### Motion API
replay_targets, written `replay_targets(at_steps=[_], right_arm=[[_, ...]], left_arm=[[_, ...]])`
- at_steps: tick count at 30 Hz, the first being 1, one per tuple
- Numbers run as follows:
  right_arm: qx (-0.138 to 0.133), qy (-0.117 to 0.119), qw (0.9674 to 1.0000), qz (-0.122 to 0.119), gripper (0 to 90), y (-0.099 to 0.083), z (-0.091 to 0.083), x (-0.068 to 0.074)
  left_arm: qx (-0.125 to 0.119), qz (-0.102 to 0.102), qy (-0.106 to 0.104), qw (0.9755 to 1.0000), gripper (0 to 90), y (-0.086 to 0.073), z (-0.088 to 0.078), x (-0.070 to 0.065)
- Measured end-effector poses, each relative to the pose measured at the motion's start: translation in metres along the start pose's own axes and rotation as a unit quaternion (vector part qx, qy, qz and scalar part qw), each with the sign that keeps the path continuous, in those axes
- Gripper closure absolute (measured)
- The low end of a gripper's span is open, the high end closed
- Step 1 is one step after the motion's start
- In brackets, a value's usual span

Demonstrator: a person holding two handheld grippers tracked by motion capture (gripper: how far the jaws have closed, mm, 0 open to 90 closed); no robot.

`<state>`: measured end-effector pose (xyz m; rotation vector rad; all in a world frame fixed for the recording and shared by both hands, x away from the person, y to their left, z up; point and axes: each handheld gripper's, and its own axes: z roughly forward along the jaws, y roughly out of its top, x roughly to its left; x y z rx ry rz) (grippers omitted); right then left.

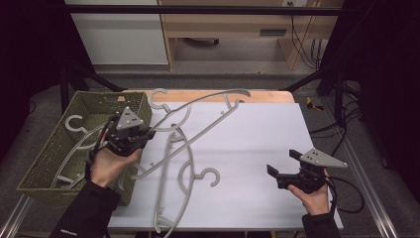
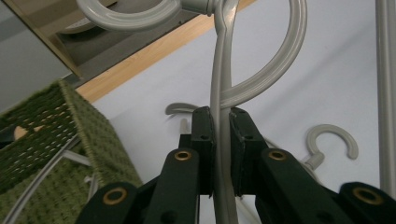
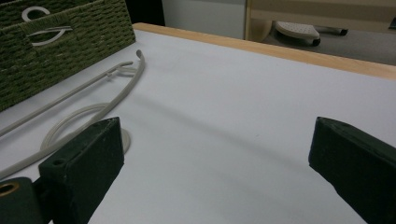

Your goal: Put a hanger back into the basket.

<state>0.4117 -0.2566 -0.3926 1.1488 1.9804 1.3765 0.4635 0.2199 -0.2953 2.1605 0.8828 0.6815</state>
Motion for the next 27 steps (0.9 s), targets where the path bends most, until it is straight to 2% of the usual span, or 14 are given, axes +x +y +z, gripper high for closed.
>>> replay_targets(at_steps=[10,16,18,19,21,22,23,25,26,27], right_arm=[[0.002,-0.001,1.0000,-0.003,3.6,0.000,0.000,0.000],[0.002,-0.003,1.0000,-0.001,3.2,0.000,0.000,-0.001],[0.001,-0.003,1.0000,-0.001,3.2,0.000,0.000,-0.001],[0.001,-0.003,1.0000,-0.002,3.1,0.000,0.000,-0.001],[0.000,-0.003,1.0000,-0.003,3.1,0.000,0.000,-0.001],[0.001,-0.003,1.0000,-0.002,3.0,0.000,0.000,-0.001],[0.000,-0.004,1.0000,-0.002,3.1,0.000,-0.001,-0.001],[0.000,-0.005,1.0000,-0.001,3.0,0.000,-0.001,-0.001],[0.000,-0.006,1.0000,-0.001,2.9,0.001,-0.001,-0.001],[0.000,-0.006,1.0000,0.000,2.9,0.001,-0.001,-0.001]], left_arm=[[-0.001,0.005,0.035,0.9994,81.8,-0.008,-0.028,0.029],[-0.005,-0.020,0.049,0.9986,81.8,-0.019,-0.035,0.051],[-0.002,-0.020,0.051,0.9985,81.8,-0.021,-0.037,0.055],[-0.003,-0.026,0.059,0.9979,81.8,-0.026,-0.039,0.064],[-0.007,-0.033,0.065,0.9974,81.8,-0.028,-0.040,0.068],[-0.012,-0.047,0.073,0.9962,81.8,-0.033,-0.042,0.076],[-0.013,-0.053,0.075,0.9957,81.8,-0.035,-0.044,0.081],[-0.013,-0.055,0.078,0.9954,81.8,-0.037,-0.045,0.084],[-0.015,-0.063,0.087,0.9941,81.8,-0.043,-0.048,0.093],[-0.015,-0.065,0.091,0.9937,81.8,-0.045,-0.049,0.096]])
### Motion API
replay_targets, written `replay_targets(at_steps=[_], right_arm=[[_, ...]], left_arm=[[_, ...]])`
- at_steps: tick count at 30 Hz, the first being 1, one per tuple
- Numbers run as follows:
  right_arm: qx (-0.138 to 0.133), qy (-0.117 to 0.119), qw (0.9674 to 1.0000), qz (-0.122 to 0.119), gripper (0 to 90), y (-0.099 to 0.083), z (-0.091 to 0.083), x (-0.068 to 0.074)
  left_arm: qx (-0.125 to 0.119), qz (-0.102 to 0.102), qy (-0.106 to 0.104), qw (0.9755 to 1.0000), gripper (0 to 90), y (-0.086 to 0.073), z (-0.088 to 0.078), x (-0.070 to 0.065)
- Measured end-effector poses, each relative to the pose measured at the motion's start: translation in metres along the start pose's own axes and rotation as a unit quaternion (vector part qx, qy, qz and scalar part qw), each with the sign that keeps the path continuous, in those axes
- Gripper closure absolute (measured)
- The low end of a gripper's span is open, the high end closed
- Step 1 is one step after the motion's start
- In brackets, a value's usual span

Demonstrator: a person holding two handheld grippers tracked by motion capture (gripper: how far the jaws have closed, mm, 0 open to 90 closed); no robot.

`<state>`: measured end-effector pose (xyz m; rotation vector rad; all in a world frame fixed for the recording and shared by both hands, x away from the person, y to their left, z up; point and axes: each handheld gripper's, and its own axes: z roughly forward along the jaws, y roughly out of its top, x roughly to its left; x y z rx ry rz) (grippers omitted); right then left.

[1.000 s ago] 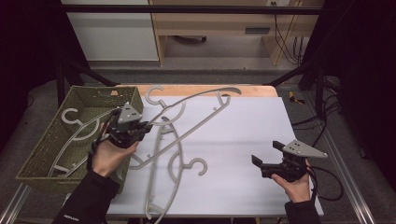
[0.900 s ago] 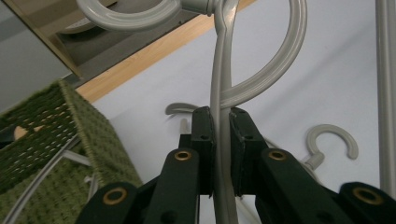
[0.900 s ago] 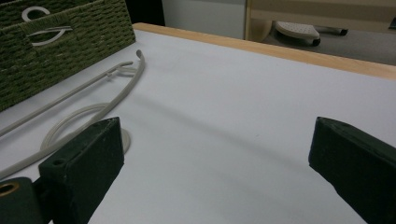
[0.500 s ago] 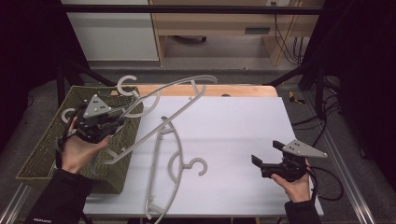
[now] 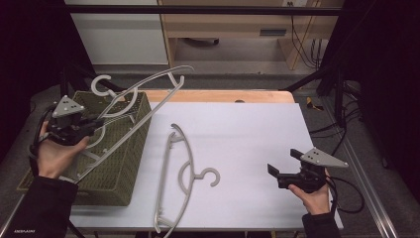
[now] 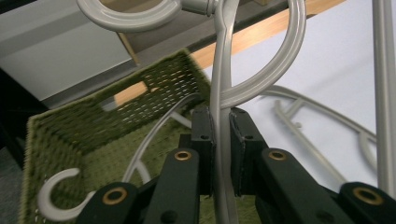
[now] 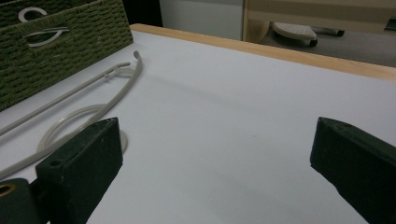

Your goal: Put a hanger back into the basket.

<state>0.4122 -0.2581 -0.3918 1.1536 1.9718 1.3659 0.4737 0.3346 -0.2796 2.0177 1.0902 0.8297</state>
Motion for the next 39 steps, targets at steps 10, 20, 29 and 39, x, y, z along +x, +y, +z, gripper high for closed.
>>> replay_targets(at_steps=[10,20,29,39], right_arm=[[0.001,0.000,1.0000,0.001,2.9,0.000,0.001,-0.001],[0.006,-0.001,1.0000,0.001,2.9,-0.001,0.003,-0.001],[0.006,0.000,1.0000,-0.002,2.7,-0.001,0.003,-0.001],[0.008,0.000,1.0000,-0.001,2.7,-0.001,0.005,0.000]], left_arm=[[0.008,-0.008,0.027,0.9996,81.7,-0.022,0.000,0.032],[0.016,-0.010,0.043,0.9989,81.7,-0.040,0.000,0.051],[0.027,-0.016,0.056,0.9979,81.7,-0.057,0.002,0.069],[0.049,-0.022,0.071,0.9960,81.7,-0.076,0.005,0.080]])
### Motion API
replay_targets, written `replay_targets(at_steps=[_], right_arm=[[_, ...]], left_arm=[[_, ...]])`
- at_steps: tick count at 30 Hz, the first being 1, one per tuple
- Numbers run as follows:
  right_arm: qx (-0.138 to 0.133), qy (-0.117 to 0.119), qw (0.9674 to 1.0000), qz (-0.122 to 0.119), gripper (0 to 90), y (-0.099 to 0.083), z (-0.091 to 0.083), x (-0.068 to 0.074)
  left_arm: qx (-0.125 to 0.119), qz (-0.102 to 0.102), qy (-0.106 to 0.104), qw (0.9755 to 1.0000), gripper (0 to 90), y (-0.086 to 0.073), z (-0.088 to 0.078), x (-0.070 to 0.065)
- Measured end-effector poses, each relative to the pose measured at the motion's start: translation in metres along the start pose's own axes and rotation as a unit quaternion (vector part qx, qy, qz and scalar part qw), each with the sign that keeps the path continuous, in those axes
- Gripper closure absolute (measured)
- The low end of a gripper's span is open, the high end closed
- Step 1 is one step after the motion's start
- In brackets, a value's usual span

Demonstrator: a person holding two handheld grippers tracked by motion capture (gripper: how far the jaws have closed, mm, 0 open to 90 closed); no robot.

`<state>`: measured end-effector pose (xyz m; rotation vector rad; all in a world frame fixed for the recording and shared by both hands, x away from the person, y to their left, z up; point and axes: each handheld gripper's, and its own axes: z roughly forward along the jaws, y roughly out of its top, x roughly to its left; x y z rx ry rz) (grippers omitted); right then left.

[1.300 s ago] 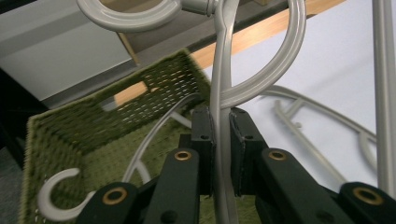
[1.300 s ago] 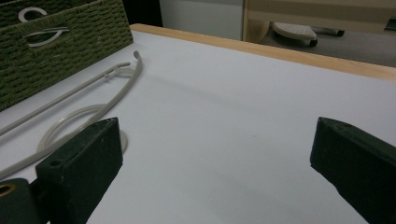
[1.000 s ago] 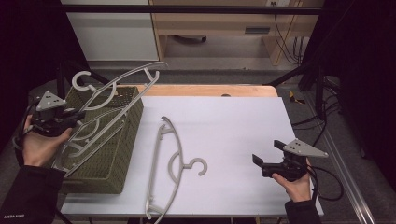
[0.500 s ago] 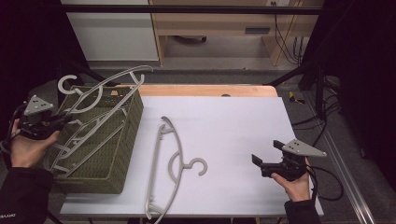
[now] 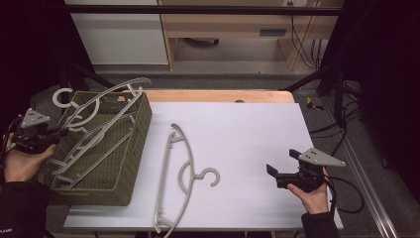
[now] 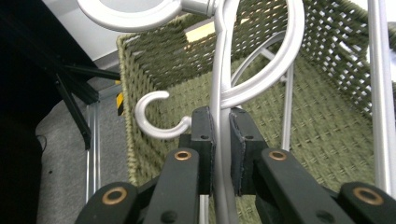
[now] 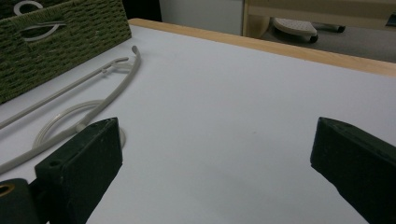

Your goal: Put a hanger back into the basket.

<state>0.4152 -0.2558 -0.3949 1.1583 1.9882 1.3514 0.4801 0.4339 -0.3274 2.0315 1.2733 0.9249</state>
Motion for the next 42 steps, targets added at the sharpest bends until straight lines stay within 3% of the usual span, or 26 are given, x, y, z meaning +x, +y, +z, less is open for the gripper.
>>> replay_targets(at_steps=[6,13,25,30,34,38,40,42], right_arm=[[-0.001,-0.001,1.0000,0.000,2.7,0.000,-0.001,0.000],[-0.001,-0.001,1.0000,0.000,2.7,0.000,-0.001,0.000],[0.000,-0.001,1.0000,-0.001,2.7,0.000,0.000,0.000],[0.001,-0.001,1.0000,0.000,2.7,0.000,0.000,0.000],[-0.001,-0.001,1.0000,-0.003,2.7,0.000,-0.001,0.000],[-0.001,-0.001,1.0000,-0.003,2.7,0.000,-0.001,0.000],[0.000,-0.001,1.0000,-0.003,2.8,0.000,-0.001,0.000],[0.001,0.000,1.0000,-0.001,2.8,0.000,0.000,0.001]], left_arm=[[0.006,-0.002,0.007,1.0000,81.7,-0.004,0.003,0.002],[0.024,0.018,0.030,0.9991,81.7,-0.005,0.009,0.001],[0.044,0.016,0.042,0.9980,81.7,-0.020,0.019,0.007],[0.056,0.035,0.055,0.9962,81.6,-0.020,0.020,0.005],[0.065,0.029,0.050,0.9962,81.6,-0.022,0.023,0.006],[0.078,0.051,0.064,0.9936,81.6,-0.024,0.026,0.005],[0.086,0.055,0.066,0.9926,81.6,-0.027,0.028,0.004],[0.084,0.058,0.058,0.9931,81.6,-0.028,0.029,0.003]])
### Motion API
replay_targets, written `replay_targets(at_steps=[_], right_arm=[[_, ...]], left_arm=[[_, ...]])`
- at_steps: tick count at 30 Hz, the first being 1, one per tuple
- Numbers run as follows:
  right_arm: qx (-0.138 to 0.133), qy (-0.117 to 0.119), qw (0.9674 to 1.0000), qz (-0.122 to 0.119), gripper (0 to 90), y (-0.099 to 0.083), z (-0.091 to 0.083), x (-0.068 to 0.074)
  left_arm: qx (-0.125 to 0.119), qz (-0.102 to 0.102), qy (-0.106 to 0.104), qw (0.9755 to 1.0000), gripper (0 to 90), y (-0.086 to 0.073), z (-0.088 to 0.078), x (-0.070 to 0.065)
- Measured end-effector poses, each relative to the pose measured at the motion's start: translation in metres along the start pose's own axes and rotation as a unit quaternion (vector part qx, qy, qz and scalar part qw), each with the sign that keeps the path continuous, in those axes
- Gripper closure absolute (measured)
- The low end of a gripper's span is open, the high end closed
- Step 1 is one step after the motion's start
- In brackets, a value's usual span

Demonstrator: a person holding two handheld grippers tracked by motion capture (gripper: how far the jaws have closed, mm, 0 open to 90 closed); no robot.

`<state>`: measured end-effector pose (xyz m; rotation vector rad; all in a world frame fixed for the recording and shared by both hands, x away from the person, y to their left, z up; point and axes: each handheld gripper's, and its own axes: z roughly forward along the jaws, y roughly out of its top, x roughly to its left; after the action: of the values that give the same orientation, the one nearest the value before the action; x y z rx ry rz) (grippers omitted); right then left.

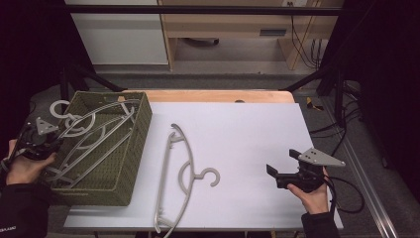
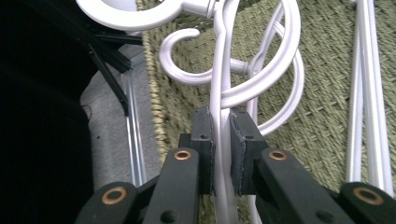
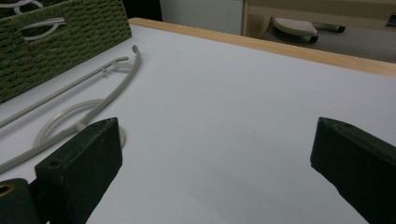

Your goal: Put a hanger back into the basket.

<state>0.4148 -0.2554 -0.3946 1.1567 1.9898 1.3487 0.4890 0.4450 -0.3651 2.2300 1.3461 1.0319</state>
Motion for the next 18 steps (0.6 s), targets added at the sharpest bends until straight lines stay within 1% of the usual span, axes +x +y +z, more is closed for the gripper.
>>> replay_targets(at_steps=[1,4,5,6,7,9,10,12,13,14,16,17,18], right_arm=[[0.001,-0.001,1.0000,0.000,2.7,0.000,0.000,0.000],[0.000,-0.001,1.0000,0.000,2.8,0.000,0.000,0.000],[0.000,-0.001,1.0000,-0.001,2.8,0.000,0.000,0.000],[0.000,-0.001,1.0000,-0.001,2.7,0.000,0.000,0.000],[0.000,-0.001,1.0000,-0.002,2.8,0.000,0.000,0.000],[-0.001,-0.001,1.0000,-0.002,2.7,0.000,0.000,0.000],[-0.001,-0.001,1.0000,-0.002,2.7,0.000,0.000,0.000],[-0.001,-0.001,1.0000,-0.001,2.7,0.000,0.000,0.000],[-0.001,-0.001,1.0000,-0.002,2.8,0.000,0.000,0.000],[-0.001,-0.001,1.0000,-0.002,2.7,0.000,0.000,0.001],[-0.001,-0.001,1.0000,-0.003,2.8,0.000,0.000,0.001],[-0.001,0.000,1.0000,-0.003,2.8,0.000,0.000,0.001],[-0.001,-0.001,1.0000,-0.003,2.7,0.000,0.000,0.001]], left_arm=[[-0.004,-0.001,-0.004,1.0000,81.6,0.000,0.000,-0.001],[-0.001,0.001,-0.007,1.0000,81.5,0.002,0.001,-0.004],[0.003,-0.001,-0.010,0.9999,81.5,0.002,0.002,-0.005],[0.006,0.003,-0.012,0.9999,81.5,0.002,0.003,-0.005],[0.011,0.001,-0.014,0.9999,81.4,0.002,0.004,-0.006],[0.016,0.005,-0.018,0.9997,81.2,0.002,0.007,-0.007],[0.024,0.006,-0.020,0.9995,81.1,0.002,0.009,-0.008],[0.028,0.006,-0.018,0.9994,81.1,0.002,0.011,-0.009],[0.033,-0.005,-0.026,0.9991,80.4,0.001,0.012,-0.007],[0.036,-0.011,-0.030,0.9988,79.1,0.001,0.013,-0.006],[0.045,-0.018,-0.038,0.9981,75.0,0.001,0.015,-0.006],[0.049,-0.015,-0.034,0.9981,74.0,0.001,0.016,-0.007],[0.051,-0.017,-0.034,0.9980,73.1,0.002,0.017,-0.008]])
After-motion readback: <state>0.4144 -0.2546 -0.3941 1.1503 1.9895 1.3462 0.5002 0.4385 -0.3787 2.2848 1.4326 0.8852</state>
